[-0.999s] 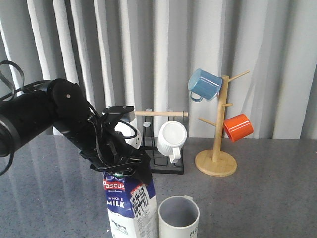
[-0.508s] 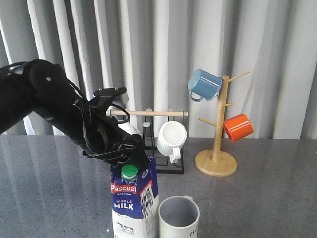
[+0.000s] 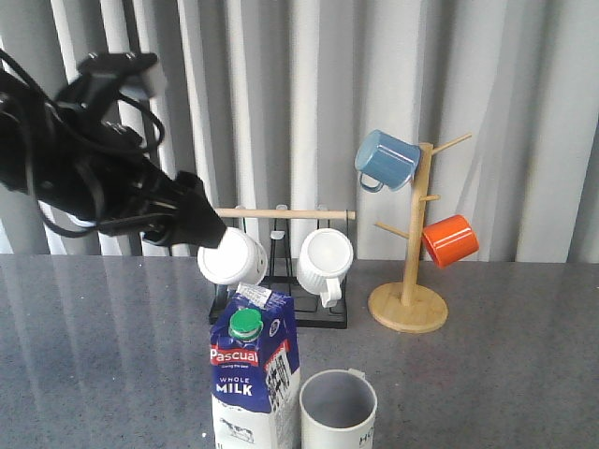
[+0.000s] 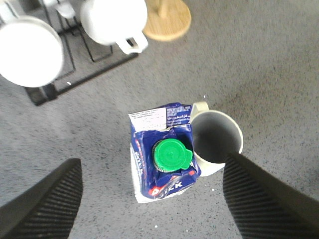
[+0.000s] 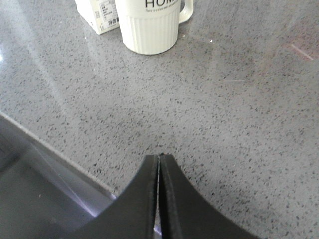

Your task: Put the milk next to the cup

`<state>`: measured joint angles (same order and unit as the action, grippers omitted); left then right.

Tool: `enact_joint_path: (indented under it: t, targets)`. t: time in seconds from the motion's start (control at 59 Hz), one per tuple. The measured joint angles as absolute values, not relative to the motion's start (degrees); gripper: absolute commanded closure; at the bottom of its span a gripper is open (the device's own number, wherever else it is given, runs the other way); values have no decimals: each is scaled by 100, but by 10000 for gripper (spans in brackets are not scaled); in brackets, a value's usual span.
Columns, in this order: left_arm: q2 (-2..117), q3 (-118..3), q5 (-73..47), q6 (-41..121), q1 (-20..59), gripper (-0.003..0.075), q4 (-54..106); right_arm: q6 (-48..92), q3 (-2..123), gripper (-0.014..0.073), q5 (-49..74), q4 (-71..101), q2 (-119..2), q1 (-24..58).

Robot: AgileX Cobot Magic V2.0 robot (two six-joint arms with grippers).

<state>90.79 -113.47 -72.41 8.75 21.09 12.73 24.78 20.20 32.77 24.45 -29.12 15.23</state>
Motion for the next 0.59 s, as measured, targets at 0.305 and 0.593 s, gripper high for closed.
enact_joint_path:
  t: [0.305,0.593]
  targets:
    - [7931,-11347,-7310,691,2109,572,415,2093,2020,596,2198,2455,-2912,1523]
    - [6288,-10105,-7310,515,2109,728,-470,1947,2020,594,1818,2468,-2912,1523]
